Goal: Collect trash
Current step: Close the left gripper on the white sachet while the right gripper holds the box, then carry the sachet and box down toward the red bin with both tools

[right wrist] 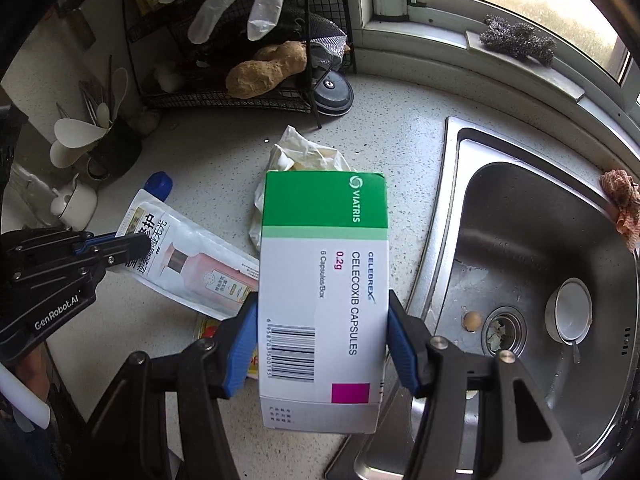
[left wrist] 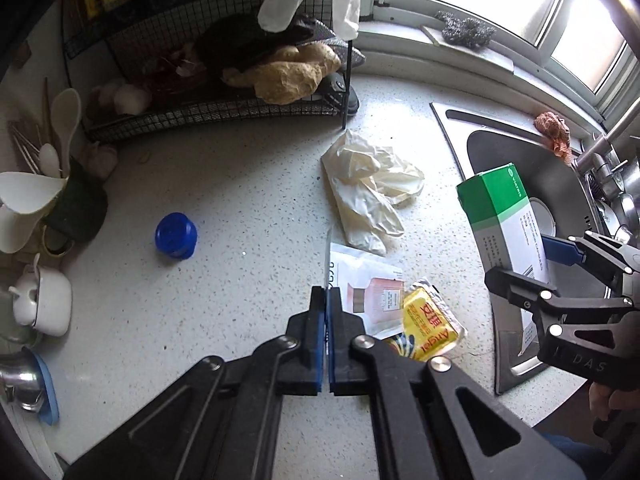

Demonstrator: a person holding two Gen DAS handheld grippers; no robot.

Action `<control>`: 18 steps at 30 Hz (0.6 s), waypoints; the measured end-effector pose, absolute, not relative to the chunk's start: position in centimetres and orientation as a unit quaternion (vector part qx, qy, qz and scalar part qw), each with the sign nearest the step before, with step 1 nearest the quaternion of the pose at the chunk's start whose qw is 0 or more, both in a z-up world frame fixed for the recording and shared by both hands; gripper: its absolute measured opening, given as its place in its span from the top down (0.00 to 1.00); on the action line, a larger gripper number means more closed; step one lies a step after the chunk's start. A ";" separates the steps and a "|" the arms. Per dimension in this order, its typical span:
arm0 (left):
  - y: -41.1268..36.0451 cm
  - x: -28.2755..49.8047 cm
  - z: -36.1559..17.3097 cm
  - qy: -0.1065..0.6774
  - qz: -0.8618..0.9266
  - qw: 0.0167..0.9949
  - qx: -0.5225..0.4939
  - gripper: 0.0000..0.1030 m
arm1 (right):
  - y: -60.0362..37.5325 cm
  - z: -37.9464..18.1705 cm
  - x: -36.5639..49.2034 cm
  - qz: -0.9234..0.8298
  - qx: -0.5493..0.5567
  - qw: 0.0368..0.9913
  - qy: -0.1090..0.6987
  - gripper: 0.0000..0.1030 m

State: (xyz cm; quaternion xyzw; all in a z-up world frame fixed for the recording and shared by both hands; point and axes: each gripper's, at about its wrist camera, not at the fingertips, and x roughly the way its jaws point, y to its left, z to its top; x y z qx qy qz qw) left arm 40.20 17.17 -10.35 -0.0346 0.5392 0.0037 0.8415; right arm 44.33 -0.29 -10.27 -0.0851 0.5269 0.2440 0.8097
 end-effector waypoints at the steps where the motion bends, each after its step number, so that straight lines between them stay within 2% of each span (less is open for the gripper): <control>1: 16.6 39.3 -9.7 0.535 0.007 0.844 -0.033 0.99 | -0.8 -9.7 43.5 0.248 -0.085 0.812 0.522 0.45; 10: 9.1 31.3 -6.8 0.502 0.016 0.865 -0.019 0.99 | -6.6 -6.7 35.0 0.264 -0.074 0.827 0.490 0.45; 18: 1.7 22.3 -7.6 0.499 0.006 0.866 -0.009 0.99 | -13.2 -7.3 26.7 0.260 -0.072 0.829 0.489 0.45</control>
